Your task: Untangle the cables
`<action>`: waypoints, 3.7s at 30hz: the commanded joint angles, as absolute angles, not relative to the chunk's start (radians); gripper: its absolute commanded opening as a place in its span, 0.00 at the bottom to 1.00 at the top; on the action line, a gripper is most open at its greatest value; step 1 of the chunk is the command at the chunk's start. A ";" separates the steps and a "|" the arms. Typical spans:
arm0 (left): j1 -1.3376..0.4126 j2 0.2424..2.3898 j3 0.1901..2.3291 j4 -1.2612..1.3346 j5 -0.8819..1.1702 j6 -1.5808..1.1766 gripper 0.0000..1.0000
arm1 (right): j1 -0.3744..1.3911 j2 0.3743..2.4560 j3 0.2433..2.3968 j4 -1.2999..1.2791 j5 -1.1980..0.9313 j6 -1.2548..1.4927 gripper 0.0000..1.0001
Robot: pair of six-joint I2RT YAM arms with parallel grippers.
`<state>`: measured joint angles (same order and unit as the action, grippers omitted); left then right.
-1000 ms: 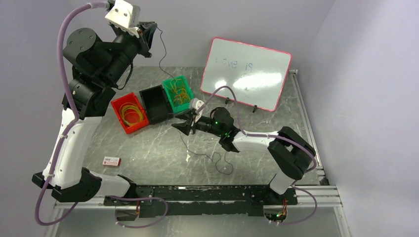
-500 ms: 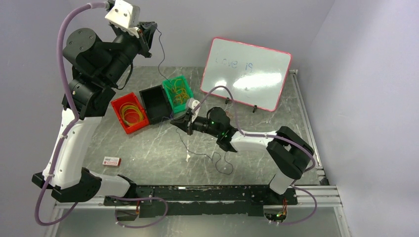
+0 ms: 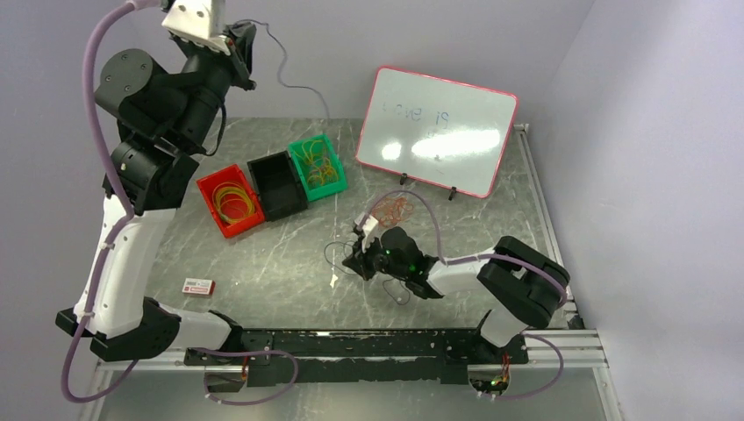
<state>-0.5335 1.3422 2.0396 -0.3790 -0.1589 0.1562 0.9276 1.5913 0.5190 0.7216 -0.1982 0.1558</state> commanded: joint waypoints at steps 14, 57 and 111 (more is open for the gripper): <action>-0.531 1.306 2.024 -0.291 -0.100 0.159 0.07 | 0.956 1.279 0.543 0.516 -0.092 0.165 0.40; -0.370 1.441 1.618 -0.127 -0.392 0.161 0.07 | 0.955 1.201 0.659 0.396 -0.036 0.148 0.65; -0.204 1.574 1.398 -0.093 -0.121 -0.005 0.07 | 0.954 1.239 0.644 0.394 -0.062 0.172 0.65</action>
<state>-0.2115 1.5604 1.4315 -0.0483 -0.2127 0.0696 0.9512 1.2293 0.6598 0.3832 -0.0574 0.1650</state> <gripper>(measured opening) 0.073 0.647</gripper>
